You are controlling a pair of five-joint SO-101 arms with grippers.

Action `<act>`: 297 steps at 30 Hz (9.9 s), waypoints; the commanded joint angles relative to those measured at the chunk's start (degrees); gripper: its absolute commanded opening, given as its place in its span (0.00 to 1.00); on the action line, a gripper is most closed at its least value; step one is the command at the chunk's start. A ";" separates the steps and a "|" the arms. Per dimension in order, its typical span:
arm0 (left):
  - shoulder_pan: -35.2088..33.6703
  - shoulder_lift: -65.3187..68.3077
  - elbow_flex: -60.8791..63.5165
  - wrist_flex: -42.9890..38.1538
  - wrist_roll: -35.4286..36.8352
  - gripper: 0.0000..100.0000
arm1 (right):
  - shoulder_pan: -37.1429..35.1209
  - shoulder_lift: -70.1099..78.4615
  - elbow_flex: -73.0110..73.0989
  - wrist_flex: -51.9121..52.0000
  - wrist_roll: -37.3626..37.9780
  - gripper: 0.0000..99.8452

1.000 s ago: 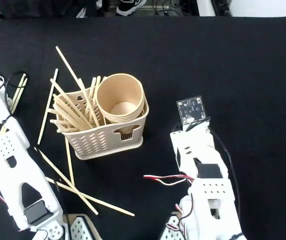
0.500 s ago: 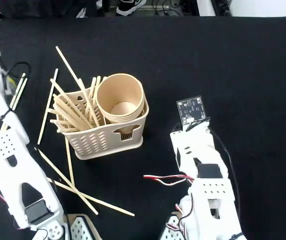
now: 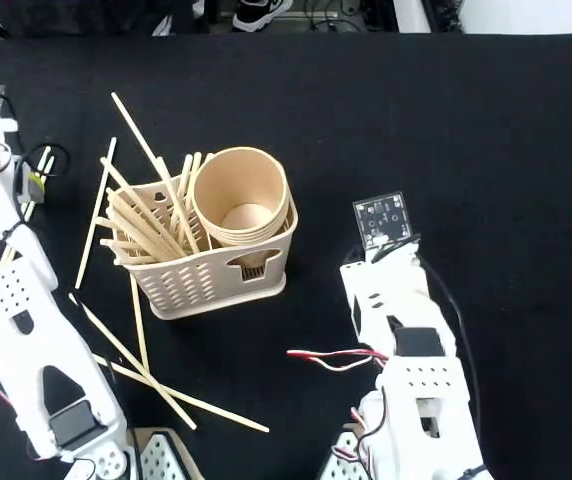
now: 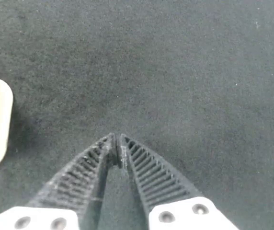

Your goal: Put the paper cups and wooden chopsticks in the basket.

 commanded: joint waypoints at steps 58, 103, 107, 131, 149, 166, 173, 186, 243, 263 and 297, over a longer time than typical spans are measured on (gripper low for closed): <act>0.40 -65.23 14.64 15.30 24.97 0.03 | 0.35 0.22 -0.57 -0.18 0.53 0.01; 40.40 -169.58 133.58 -38.33 31.82 0.22 | -6.42 0.22 1.01 -0.26 0.62 0.01; 35.30 -167.91 121.63 -30.51 31.03 0.23 | -6.42 0.22 1.10 -0.26 0.62 0.01; -5.76 -62.51 72.57 -13.89 -2.11 0.21 | -6.42 0.22 1.10 -0.18 0.62 0.01; -6.46 -13.63 29.14 -7.82 2.11 0.07 | -6.42 0.22 1.10 -0.09 0.62 0.01; -7.52 -20.48 13.76 15.21 6.33 0.03 | -6.42 0.22 1.10 -0.09 0.62 0.01; -3.74 -58.11 52.53 12.31 11.87 0.03 | -6.42 0.22 1.19 -0.18 0.62 0.01; 8.92 -132.04 105.45 -24.97 23.47 0.03 | -6.42 0.22 1.19 -0.18 0.62 0.01; 6.81 -99.52 83.74 -5.63 22.07 0.20 | -0.35 0.57 -30.46 37.89 -3.34 0.01; 7.25 -63.82 82.68 -20.92 11.87 0.20 | -21.80 5.76 -74.77 49.05 -14.51 0.19; 10.51 -56.53 81.19 -21.45 11.96 0.20 | -14.59 74.68 -118.73 75.78 -17.76 0.01</act>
